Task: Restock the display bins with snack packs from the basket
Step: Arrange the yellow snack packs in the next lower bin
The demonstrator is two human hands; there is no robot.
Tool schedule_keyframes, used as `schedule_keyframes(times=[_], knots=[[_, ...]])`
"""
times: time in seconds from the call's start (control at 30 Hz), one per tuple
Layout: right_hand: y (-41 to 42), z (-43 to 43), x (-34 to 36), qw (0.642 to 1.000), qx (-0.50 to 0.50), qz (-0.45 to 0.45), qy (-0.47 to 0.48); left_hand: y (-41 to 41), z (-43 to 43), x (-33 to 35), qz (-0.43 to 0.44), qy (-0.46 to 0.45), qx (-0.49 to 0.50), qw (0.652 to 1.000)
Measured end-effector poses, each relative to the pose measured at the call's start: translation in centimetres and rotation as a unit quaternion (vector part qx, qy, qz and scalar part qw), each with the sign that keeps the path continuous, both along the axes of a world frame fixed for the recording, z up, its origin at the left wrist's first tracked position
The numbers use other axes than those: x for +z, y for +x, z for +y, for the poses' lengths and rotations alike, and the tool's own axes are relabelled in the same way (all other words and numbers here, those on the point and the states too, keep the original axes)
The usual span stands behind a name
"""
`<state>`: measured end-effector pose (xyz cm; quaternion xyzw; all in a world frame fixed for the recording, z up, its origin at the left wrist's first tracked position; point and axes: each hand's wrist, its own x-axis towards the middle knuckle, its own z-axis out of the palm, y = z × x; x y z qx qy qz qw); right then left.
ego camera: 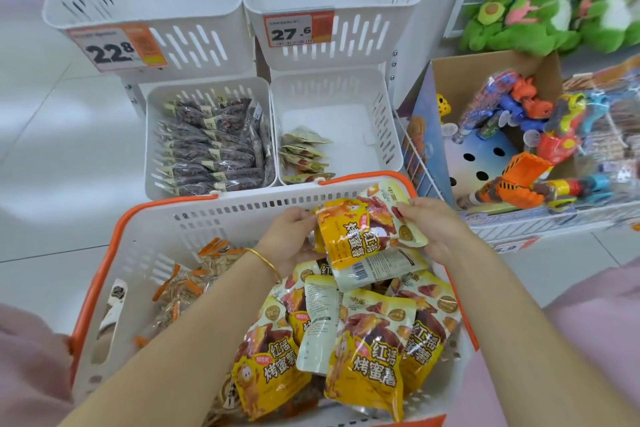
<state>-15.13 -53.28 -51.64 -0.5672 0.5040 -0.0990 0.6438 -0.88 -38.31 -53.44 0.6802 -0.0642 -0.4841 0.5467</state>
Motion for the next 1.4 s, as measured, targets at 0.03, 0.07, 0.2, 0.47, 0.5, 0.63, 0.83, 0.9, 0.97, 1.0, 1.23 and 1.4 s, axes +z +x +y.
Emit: schedule_keyframes(times=[0.03, 0.07, 0.2, 0.47, 0.5, 0.63, 0.83, 0.9, 0.97, 1.0, 1.23, 1.4], knots=[[0.2, 0.2, 0.0, 1.000, -0.013, -0.015, 0.015, 0.1, 0.4, 0.5, 0.016, -0.024, 0.010, 1.000], [0.4, 0.5, 0.1, 0.999, -0.019, -0.029, 0.029, 0.3, 0.8, 1.1, 0.021, -0.046, 0.021, 0.999], [1.3, 1.7, 1.0, 0.992, -0.011, -0.066, 0.108, 1.1, 1.9, 3.1, 0.017, -0.090, 0.049, 0.995], [2.7, 2.3, 2.1, 0.998, -0.005, -0.054, -0.018, 1.2, 1.8, 4.8, 0.039, -0.129, 0.008, 0.991], [2.9, 2.1, 2.3, 0.998, -0.001, -0.051, -0.029, 1.4, 1.6, 4.8, 0.043, -0.137, 0.011, 0.990], [3.2, 0.5, 3.5, 0.990, 0.009, -0.120, 0.068, 2.6, 0.4, 4.7, 0.096, -0.169, 0.030, 0.981], [5.3, -2.9, 5.2, 0.972, 0.086, -0.169, 0.141, 5.4, -2.6, 4.4, 0.032, -0.192, 0.022, 0.981], [6.8, -4.6, 5.8, 0.982, 0.091, -0.165, 0.034, 6.5, -4.1, 4.1, -0.037, -0.178, -0.019, 0.983], [8.3, -6.5, 6.3, 0.972, 0.112, -0.130, -0.162, 7.6, -5.7, 3.9, -0.146, -0.124, -0.036, 0.981], [9.1, -7.7, 6.3, 0.943, 0.139, -0.083, -0.290, 8.0, -6.5, 3.7, -0.211, -0.094, -0.041, 0.972], [12.8, -13.7, 0.4, 0.702, 0.386, 0.166, -0.575, 10.7, -8.5, -0.1, -0.542, 0.075, -0.184, 0.816], [15.2, -13.6, -4.1, 0.706, 0.422, 0.162, -0.544, 11.5, -8.6, -1.9, -0.565, 0.076, -0.201, 0.796]])
